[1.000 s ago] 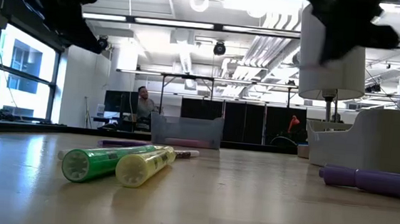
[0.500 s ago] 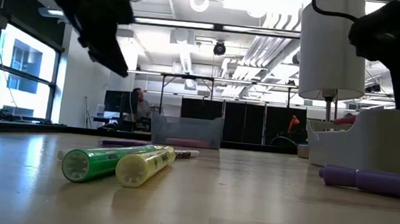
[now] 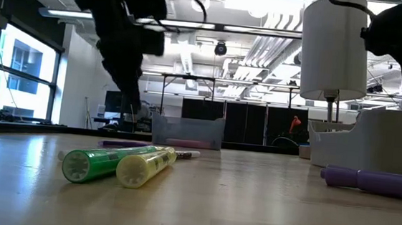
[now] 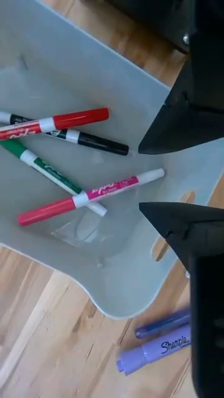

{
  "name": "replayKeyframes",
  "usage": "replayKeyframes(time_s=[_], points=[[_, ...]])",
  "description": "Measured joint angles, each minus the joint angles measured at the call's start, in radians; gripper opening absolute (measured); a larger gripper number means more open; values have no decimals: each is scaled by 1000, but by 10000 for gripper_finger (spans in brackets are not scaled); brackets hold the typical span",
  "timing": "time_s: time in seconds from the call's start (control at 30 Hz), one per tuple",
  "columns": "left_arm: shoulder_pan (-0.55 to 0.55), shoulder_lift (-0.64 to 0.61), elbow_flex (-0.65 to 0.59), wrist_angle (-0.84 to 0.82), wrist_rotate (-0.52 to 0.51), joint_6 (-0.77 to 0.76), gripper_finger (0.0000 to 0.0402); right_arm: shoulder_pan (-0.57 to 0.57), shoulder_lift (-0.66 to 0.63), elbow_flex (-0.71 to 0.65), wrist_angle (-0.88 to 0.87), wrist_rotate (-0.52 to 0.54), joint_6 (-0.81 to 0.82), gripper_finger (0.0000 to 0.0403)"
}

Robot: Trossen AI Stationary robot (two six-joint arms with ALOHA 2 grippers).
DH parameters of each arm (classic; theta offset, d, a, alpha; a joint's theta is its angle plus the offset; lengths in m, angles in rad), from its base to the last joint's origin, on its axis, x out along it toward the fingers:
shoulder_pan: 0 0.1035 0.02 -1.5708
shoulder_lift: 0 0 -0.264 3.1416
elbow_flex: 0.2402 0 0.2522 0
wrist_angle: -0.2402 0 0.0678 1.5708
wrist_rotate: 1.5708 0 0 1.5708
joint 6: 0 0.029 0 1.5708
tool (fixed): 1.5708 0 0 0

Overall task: Pick & Place Markers
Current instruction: Put the top purple pen into the black bin

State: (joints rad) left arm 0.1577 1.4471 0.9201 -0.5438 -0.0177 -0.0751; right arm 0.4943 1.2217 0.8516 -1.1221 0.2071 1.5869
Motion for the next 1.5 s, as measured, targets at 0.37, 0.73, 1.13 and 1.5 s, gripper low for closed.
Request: replayKeyframes(time_s=[0.37, 0.73, 1.13, 1.5], points=[[0, 253, 51, -14, -27, 19, 176, 58, 0, 1, -2, 30, 1, 123], [-2, 315, 55, -6, -16, -22, 30, 125, 0, 1, -3, 89, 1, 124], [-1, 308, 118, -91, 8, -226, 28, 146, 0, 1, 5, 170, -74, 124], [139, 306, 567, -360, -22, -90, 28, 118, -5, 1, -16, 206, -122, 124]])
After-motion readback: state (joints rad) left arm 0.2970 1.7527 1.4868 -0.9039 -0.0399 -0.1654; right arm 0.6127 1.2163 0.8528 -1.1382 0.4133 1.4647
